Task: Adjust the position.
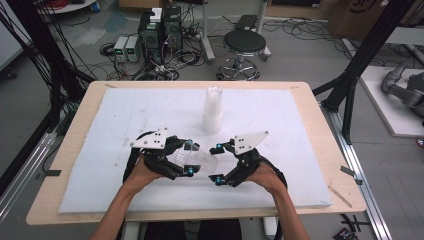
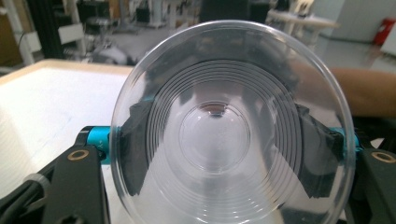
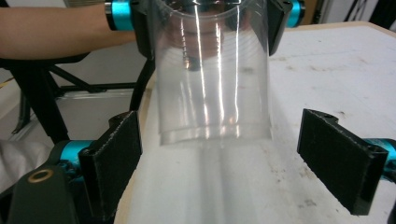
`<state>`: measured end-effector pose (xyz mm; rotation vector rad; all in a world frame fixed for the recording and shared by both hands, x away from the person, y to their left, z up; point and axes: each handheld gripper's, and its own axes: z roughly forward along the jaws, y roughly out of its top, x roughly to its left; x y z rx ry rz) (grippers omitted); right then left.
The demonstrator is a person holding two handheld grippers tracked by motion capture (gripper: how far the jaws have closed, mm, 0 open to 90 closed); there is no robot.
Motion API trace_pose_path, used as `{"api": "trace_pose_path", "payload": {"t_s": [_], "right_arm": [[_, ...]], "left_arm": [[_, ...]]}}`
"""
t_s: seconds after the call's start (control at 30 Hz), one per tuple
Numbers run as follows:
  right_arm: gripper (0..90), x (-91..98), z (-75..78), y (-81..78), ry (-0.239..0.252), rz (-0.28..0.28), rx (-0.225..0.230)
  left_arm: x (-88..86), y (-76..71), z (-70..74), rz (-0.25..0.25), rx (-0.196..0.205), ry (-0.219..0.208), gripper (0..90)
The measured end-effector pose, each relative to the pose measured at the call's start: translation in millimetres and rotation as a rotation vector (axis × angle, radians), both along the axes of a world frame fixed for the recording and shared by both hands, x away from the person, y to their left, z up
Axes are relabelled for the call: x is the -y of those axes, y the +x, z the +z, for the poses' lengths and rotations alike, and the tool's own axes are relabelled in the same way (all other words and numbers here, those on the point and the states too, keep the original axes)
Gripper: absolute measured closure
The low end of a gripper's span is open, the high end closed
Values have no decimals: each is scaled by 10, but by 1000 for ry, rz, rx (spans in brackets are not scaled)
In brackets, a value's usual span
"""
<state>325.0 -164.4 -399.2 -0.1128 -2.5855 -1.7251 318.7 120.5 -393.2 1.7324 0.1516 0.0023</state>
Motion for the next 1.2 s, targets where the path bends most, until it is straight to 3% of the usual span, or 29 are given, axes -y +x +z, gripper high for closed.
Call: {"api": "trace_pose_path", "payload": {"t_s": [0.1, 0.2, 0.4, 0.6, 0.67, 0.8, 1.0, 1.2], "right_arm": [[137, 67, -17, -17, -12, -74, 17], [137, 156, -73, -29, 7, -155, 9], [137, 319, -210, -88, -27, -326, 11], [137, 485, -298, -141, -42, -462, 10], [137, 560, -320, -158, -58, -531, 7], [143, 695, -380, -181, -99, -643, 9], [147, 849, -474, -214, -125, -743, -10], [147, 940, -536, -206, -130, -798, -19]], "left_arm": [[-40, 38, 37, 14, 0, 50, 304], [-81, 86, 95, 27, 1, 110, 304], [-120, 233, 188, 49, 0, 242, 302], [-90, 392, 198, 54, -16, 374, 302], [-83, 450, 209, 54, -16, 429, 303], [-68, 540, 246, 50, -16, 500, 303], [-37, 643, 332, 29, 4, 626, 302], [-6, 718, 363, 22, 11, 713, 302]]}}
